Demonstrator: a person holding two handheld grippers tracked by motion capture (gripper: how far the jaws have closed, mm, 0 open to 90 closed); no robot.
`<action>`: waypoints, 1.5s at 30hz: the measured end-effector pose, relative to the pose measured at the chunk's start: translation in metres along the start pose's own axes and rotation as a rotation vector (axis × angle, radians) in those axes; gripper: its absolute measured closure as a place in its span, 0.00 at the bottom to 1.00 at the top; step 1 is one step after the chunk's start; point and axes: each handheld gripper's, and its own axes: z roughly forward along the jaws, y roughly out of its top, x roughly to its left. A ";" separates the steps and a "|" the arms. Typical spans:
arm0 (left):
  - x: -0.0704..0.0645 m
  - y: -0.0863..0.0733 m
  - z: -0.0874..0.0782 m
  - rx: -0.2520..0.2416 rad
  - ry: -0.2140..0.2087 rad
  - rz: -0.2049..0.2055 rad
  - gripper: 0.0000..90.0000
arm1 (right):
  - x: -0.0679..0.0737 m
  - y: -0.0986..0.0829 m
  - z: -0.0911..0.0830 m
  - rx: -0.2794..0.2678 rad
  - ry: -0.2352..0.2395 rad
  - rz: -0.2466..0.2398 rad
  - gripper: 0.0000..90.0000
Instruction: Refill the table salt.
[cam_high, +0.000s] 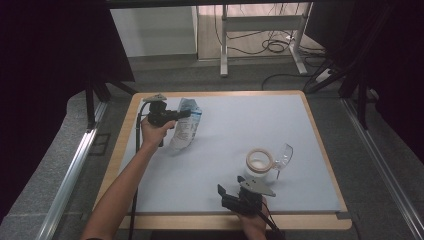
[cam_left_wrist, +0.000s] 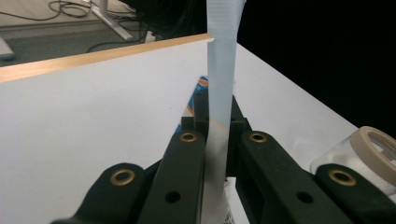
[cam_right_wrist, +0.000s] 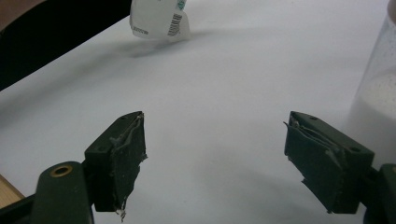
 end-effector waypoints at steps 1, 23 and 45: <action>0.002 -0.002 -0.003 -0.008 0.002 -0.005 1.00 | 0.000 0.000 0.000 0.000 0.001 0.001 0.23; 0.000 -0.034 -0.049 -0.037 0.073 0.042 0.99 | 0.003 -0.001 0.002 0.005 0.004 -0.005 0.23; -0.009 -0.043 -0.055 -0.051 0.095 0.087 0.91 | 0.002 0.000 0.002 0.001 0.003 -0.006 0.23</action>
